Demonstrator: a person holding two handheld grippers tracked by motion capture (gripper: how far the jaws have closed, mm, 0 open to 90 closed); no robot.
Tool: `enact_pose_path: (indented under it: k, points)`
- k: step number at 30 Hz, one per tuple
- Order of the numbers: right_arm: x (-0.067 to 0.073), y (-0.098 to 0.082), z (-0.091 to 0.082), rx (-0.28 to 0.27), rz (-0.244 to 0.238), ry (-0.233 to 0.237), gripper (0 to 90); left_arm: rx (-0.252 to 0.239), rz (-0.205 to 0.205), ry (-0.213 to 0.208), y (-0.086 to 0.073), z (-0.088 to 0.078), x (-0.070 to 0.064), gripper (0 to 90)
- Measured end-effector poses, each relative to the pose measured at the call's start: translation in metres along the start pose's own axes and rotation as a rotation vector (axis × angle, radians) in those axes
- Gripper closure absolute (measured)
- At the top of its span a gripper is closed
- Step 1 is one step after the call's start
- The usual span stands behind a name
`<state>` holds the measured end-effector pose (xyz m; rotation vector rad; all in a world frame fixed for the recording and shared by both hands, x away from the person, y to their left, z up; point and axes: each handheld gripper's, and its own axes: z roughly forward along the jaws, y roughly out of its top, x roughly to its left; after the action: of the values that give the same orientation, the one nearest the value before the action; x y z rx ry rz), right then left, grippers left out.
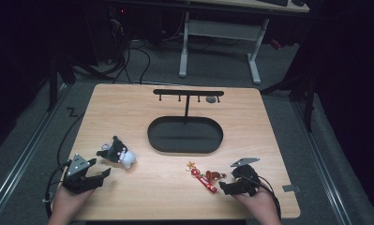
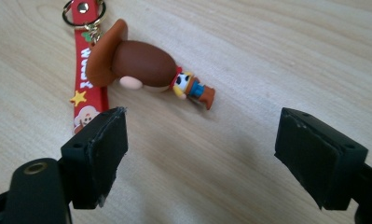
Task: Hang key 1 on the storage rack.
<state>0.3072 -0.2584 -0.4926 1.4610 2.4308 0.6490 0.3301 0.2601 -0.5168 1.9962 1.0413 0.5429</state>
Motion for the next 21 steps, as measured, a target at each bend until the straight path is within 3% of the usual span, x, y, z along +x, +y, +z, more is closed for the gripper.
enact_pose_path:
  k: [11,21]
  points:
    - [0.013,0.015,0.0,0.147,-0.099,-0.03,17.9,-0.005,0.029,-0.039,0.002,0.002,-0.006,29.1]
    - [0.017,0.034,0.004,0.26,-0.18,-0.001,17.8,-0.001,0.049,-0.055,0.003,0.002,-0.007,29.1]
